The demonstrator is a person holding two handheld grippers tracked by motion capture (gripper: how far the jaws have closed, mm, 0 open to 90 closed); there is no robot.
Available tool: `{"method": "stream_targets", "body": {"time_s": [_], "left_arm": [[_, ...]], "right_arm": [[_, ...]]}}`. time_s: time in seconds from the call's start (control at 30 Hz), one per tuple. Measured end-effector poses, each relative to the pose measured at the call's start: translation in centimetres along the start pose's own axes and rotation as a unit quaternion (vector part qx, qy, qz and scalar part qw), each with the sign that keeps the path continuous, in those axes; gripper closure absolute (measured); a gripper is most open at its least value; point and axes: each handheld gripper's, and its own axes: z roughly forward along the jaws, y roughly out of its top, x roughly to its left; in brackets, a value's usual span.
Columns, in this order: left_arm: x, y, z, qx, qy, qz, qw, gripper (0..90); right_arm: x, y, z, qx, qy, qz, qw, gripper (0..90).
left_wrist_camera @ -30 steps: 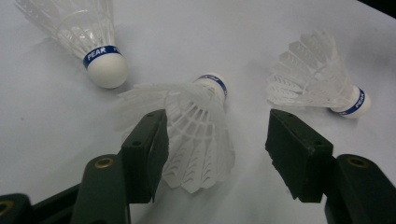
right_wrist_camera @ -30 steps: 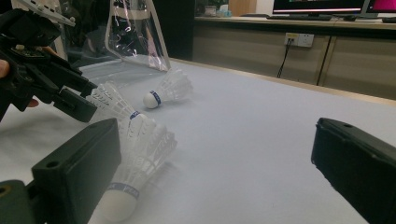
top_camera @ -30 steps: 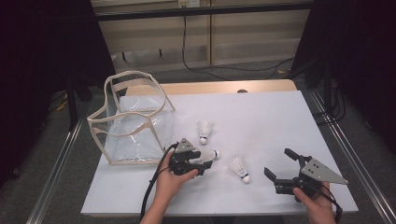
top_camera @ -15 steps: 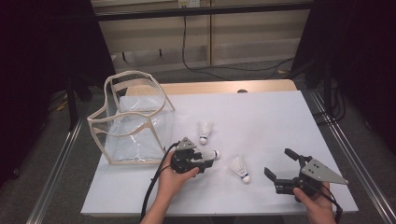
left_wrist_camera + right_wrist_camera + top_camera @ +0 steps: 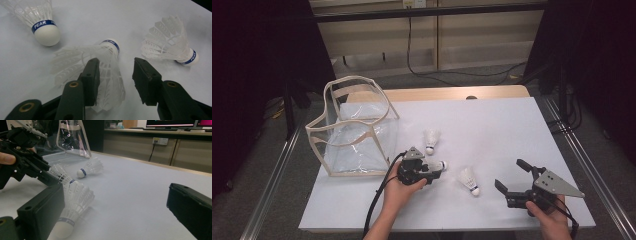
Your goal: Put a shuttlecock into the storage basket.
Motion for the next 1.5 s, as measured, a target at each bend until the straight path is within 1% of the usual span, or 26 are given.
{"method": "stream_targets", "body": {"time_s": [0.1,0.2,0.27,0.3,0.37,0.47,0.57,0.7,0.8,0.97,1.3,1.5], "left_arm": [[0.06,0.02,-0.05,0.003,0.003,-0.001,1.0000,59.4],[0.18,0.10,0.05,-0.002,-0.001,-0.005,1.0000,61.7],[0.17,0.13,0.10,-0.001,0.000,-0.005,1.0000,61.8],[0.16,0.18,0.20,-0.002,-0.004,-0.005,1.0000,62.5],[0.11,0.24,0.27,0.002,-0.001,-0.004,1.0000,63.4],[0.15,0.25,0.29,0.003,-0.002,-0.003,1.0000,64.6],[0.22,0.25,0.23,0.004,-0.004,-0.007,1.0000,67.3],[0.27,0.31,0.33,-0.005,-0.005,-0.015,0.9999,68.6],[0.31,0.31,0.50,-0.004,-0.007,-0.016,0.9998,69.4],[0.32,0.29,0.57,-0.001,-0.007,-0.016,0.9998,71.5],[0.36,0.27,0.61,-0.002,-0.004,-0.015,0.9999,75.5],[0.34,0.26,0.69,-0.002,-0.006,-0.014,0.9999,78.3]], "right_arm": [[0.02,0.02,-0.02,0.000,0.000,0.000,1.0000,1.2],[0.02,0.01,-0.02,0.000,0.000,0.000,1.0000,1.2],[0.00,0.01,-0.02,-0.001,0.000,-0.001,1.0000,1.2],[-0.03,0.01,-0.04,-0.001,0.000,-0.003,1.0000,1.2],[-0.03,0.01,-0.03,-0.001,-0.001,-0.001,1.0000,1.2],[-0.05,0.01,-0.03,0.000,-0.001,-0.001,1.0000,1.2],[-0.02,0.01,-0.03,-0.001,-0.001,-0.001,1.0000,1.2],[0.02,0.00,0.00,0.000,0.000,0.000,1.0000,1.2],[-0.01,0.01,-0.03,-0.001,0.000,-0.001,1.0000,1.2],[-0.04,-0.01,-0.01,-0.001,0.000,0.000,1.0000,1.2],[-0.01,0.01,-0.04,0.000,0.000,-0.001,1.0000,1.2],[0.01,0.02,-0.03,-0.001,0.000,-0.001,1.0000,1.2]]}}
